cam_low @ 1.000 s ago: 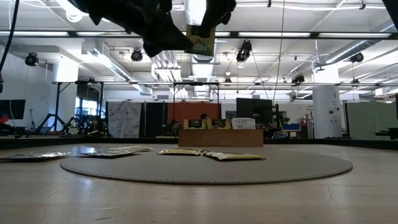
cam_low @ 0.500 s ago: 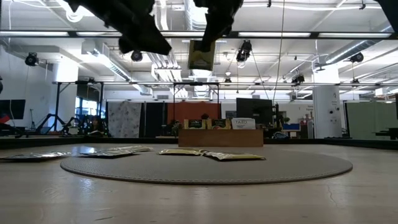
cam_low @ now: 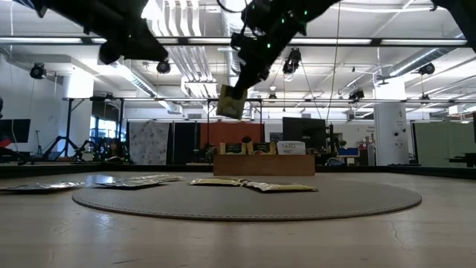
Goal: Pick & Place Tea
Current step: Put the yellow tea bag into the left compartment of the wooden organizer
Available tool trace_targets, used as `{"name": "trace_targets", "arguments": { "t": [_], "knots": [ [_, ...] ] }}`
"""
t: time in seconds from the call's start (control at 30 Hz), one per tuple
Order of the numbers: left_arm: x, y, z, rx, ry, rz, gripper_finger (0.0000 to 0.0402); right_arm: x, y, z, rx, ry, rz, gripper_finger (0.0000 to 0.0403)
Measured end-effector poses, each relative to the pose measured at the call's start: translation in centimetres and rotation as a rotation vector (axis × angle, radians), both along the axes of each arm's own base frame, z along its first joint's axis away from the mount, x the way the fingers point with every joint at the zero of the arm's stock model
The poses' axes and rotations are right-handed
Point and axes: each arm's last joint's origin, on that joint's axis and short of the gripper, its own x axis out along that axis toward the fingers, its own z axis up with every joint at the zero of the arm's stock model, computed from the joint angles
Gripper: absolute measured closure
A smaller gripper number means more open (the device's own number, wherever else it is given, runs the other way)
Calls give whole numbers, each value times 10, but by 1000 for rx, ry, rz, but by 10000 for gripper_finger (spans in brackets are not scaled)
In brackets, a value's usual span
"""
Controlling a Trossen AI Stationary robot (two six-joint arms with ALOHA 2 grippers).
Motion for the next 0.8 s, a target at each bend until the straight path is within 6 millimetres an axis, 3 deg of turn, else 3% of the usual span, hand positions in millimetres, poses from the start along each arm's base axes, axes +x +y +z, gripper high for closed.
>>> {"name": "trace_targets", "arguments": {
  "t": [0.17,0.27,0.57,0.8],
  "knots": [
    [-6,9,-11,18,37,6,305,2,-31,-31,63,53,-58,394],
    [-3,18,-17,-29,13,-47,305,12,-38,-44,81,85,-43,394],
    [-3,40,-25,-88,6,44,305,29,-52,-48,95,259,40,394],
    [2,46,-27,-69,15,49,305,41,-56,-60,119,272,97,394]
  ]
}}
